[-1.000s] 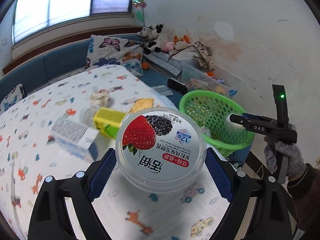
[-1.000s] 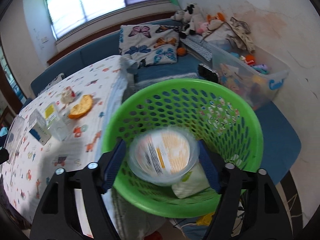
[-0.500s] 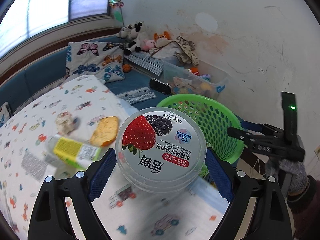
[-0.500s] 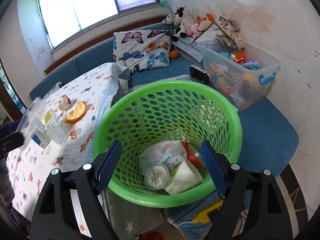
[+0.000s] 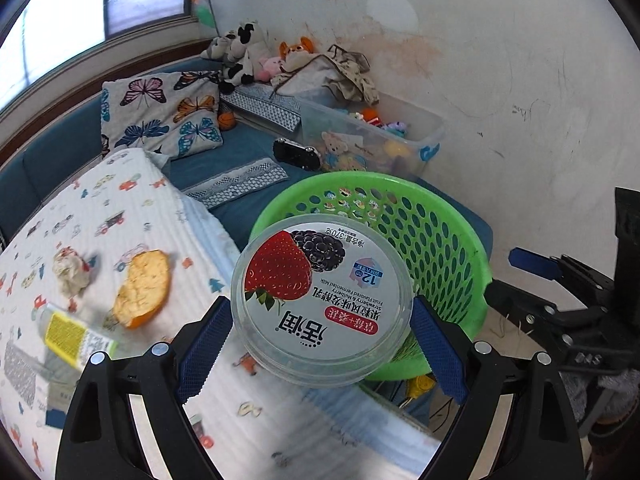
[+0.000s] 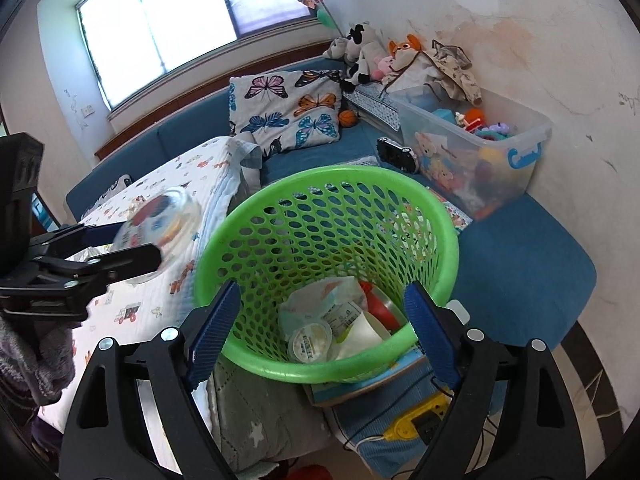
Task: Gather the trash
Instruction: 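Lower the strawberry yogurt cup into the green basket and open the left tool, then return both tools to the table and grasp the white milk carton with the left tool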
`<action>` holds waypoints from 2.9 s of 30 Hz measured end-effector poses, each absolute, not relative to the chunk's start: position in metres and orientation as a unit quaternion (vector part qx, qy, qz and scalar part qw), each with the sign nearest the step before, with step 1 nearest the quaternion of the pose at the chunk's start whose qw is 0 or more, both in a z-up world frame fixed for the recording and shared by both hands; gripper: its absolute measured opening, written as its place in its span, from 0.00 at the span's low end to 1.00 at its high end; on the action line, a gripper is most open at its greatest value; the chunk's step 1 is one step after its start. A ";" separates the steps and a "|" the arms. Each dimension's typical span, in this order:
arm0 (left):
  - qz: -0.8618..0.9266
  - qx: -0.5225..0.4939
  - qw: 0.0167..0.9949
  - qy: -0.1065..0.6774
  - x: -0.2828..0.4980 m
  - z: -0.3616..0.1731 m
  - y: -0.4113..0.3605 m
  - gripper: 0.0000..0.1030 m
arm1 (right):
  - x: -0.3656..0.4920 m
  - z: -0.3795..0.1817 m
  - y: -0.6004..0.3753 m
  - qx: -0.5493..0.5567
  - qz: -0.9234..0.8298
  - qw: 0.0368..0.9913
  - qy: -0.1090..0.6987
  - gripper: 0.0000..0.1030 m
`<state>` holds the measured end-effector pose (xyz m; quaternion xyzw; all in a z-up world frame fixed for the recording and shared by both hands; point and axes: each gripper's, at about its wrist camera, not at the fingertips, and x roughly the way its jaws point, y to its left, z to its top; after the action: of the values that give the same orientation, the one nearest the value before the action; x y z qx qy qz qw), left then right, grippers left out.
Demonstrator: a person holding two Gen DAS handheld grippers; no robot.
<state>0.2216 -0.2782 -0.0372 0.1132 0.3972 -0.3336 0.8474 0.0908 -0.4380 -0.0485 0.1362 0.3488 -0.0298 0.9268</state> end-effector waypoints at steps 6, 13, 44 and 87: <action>-0.334 0.119 0.840 0.412 0.229 -0.047 -0.298 0.84 | 0.088 -0.053 -0.445 0.142 -0.033 0.925 0.351 0.81; -0.344 0.117 0.834 0.416 0.229 -0.055 -0.308 0.86 | 0.085 -0.056 -0.449 0.150 -0.034 0.924 0.350 0.81; -0.179 0.013 0.898 0.401 0.202 -0.030 -0.114 0.86 | 0.110 -0.038 -0.363 0.109 0.052 0.929 0.351 0.83; 0.048 -0.182 0.843 0.504 0.324 -0.080 0.004 0.64 | 0.175 -0.047 -0.286 0.052 0.150 0.910 0.384 0.83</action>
<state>0.3244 0.0037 -0.0803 -0.1824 0.5040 0.0479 0.8429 0.1753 -0.2861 -0.0467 0.0518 0.3838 0.1501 0.9097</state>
